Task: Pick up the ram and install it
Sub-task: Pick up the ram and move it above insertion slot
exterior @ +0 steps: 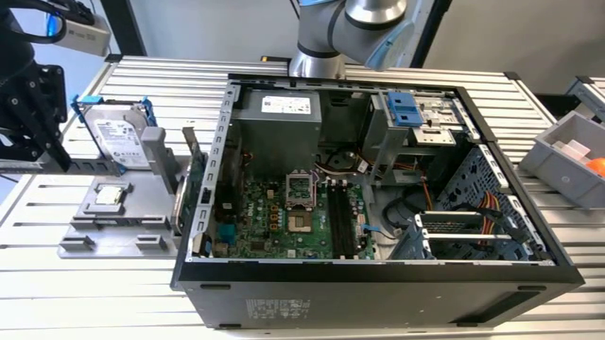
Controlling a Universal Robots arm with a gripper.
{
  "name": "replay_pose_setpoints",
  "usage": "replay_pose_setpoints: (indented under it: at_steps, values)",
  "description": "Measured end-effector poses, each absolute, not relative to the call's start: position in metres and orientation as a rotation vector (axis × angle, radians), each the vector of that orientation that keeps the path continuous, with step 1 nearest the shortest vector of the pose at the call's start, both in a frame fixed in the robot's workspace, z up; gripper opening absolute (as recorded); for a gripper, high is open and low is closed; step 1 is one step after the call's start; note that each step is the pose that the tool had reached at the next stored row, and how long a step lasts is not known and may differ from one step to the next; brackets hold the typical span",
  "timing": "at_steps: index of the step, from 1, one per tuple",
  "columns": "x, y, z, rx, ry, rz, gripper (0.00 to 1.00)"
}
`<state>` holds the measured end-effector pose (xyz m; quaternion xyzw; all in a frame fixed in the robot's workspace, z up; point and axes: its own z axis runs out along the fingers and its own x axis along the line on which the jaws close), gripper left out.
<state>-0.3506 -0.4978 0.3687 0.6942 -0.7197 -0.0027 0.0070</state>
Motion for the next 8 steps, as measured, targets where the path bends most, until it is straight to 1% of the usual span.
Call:
replay_pose_setpoints:
  at_steps: [8]
  values:
    - [-0.3506, -0.4975, 0.3736, 2.169, -2.249, -0.004, 0.00]
